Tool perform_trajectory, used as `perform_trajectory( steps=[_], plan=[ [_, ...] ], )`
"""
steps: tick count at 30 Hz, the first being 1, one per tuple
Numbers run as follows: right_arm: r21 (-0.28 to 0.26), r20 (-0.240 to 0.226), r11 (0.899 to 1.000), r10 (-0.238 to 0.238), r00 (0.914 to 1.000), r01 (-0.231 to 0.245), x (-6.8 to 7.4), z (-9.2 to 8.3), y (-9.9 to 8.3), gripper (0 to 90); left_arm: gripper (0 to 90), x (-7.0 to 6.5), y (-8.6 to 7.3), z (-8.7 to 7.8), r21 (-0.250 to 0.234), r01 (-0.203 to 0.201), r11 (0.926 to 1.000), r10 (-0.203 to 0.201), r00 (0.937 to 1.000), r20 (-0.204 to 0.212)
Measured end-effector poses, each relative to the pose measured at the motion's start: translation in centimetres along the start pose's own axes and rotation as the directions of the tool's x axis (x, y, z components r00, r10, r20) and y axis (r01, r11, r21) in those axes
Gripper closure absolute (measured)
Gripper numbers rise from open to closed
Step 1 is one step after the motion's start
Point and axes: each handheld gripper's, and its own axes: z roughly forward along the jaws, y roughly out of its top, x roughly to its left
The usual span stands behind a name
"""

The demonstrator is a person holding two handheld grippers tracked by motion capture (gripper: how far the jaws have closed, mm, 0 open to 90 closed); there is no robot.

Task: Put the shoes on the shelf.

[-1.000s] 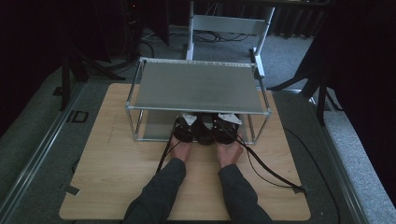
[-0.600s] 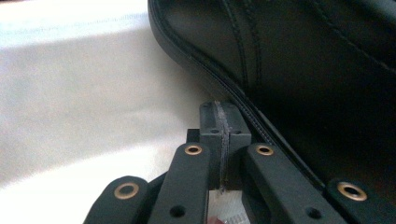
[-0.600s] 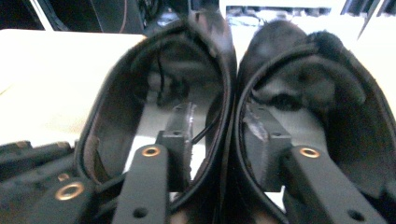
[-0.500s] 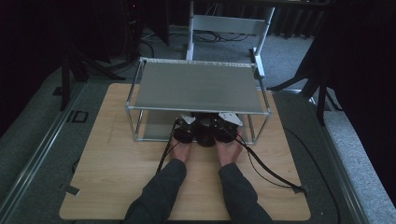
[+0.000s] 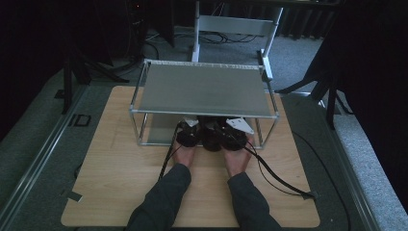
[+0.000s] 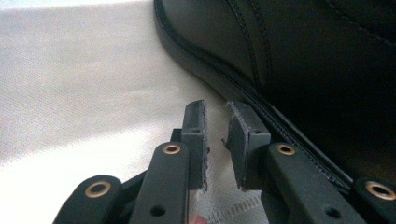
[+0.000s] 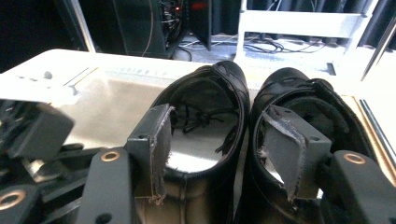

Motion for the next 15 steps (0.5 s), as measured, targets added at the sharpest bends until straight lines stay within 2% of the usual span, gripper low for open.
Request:
perform_trajectory(
  steps=[4, 6, 10, 13, 15],
  plan=[
    [0.020, -0.005, 0.999, -0.036, 0.9993, 0.037, -0.1, -1.3, 0.1, 40.0, 77.3, 0.0, 0.0, 0.0, 0.000, -0.001, 1.0000, 0.001, 1.0000, 0.001],
    [0.056, -0.022, 0.998, -0.019, 0.9996, 0.021, -0.6, -1.9, 0.0, 39.2, 76.8, 0.1, 0.0, 0.0, 0.002, -0.003, 1.0000, 0.003, 1.0000, 0.002],
    [0.075, -0.020, 0.997, -0.009, 0.9998, 0.011, -1.8, -3.3, -0.2, 39.1, 73.6, 0.3, 0.0, -0.1, 0.012, -0.004, 0.9999, 0.004, 0.9999, 0.013],
    [0.066, 0.003, 0.997, -0.051, 0.9987, 0.050, -2.4, -4.7, 0.0, 39.0, 71.6, 0.3, -0.2, -0.4, 0.018, -0.017, 0.9997, 0.017, 0.9997, 0.018],
    [0.084, -0.005, 0.995, -0.053, 0.9986, 0.053, -3.1, -5.5, -0.3, 38.6, 70.7, 0.5, -0.3, -0.7, 0.019, -0.012, 0.9997, 0.012, 0.9998, 0.017]
  ],
)
